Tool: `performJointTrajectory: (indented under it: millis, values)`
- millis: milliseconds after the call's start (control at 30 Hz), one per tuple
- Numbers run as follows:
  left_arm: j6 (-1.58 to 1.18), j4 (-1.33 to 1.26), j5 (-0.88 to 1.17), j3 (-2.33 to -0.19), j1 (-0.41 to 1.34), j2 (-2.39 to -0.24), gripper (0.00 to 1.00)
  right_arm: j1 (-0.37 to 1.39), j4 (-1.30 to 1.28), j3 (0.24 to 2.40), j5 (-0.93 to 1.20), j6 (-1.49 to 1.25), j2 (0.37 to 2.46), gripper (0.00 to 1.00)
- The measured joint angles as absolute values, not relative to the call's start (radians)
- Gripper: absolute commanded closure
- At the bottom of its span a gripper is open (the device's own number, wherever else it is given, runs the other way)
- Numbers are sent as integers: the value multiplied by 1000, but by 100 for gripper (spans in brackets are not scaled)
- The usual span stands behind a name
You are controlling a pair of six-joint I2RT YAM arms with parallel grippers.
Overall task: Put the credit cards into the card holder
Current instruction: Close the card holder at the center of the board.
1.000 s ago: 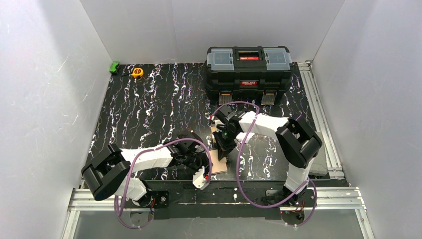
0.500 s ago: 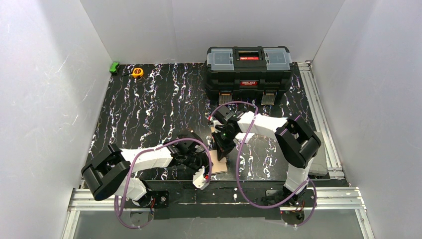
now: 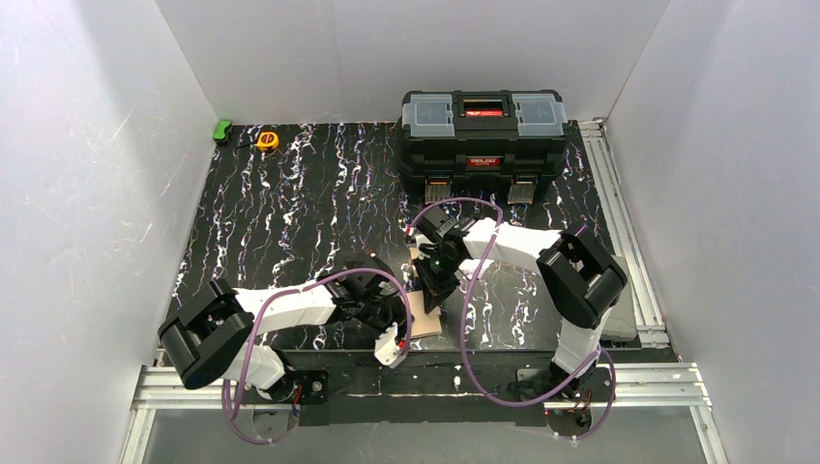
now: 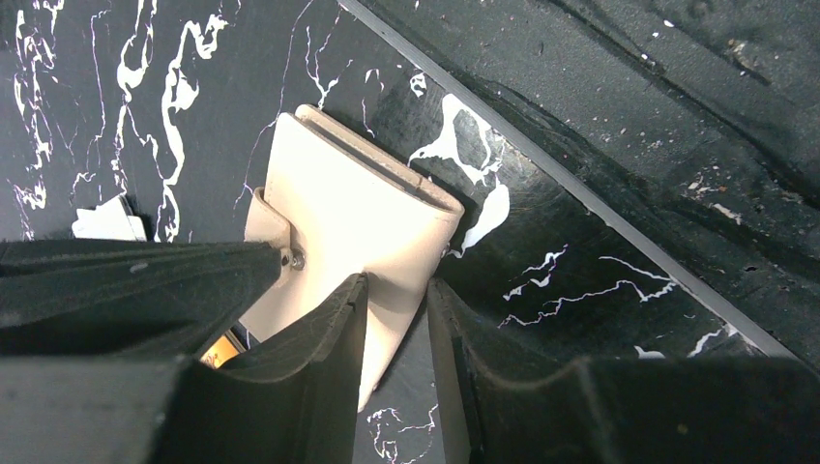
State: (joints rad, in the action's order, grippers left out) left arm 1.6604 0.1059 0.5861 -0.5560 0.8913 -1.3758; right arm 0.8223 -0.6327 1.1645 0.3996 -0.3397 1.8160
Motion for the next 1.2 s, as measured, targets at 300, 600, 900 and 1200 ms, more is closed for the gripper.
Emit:
performJointTrajectory:
  millis: [300, 600, 900, 1200]
  values:
    - [1662, 105, 587, -557, 891, -1378, 71, 825, -629, 1109, 372, -341, 1771, 99]
    - [1666, 105, 588, -559, 891, -1380, 70, 825, -631, 1117, 368, -341, 1773, 99]
    - [1678, 104, 589, -559, 891, -1382, 69, 820, -628, 1119, 368, -344, 1774, 99]
    - [1695, 105, 591, -564, 891, -1390, 69, 819, -624, 1129, 369, -355, 1776, 99]
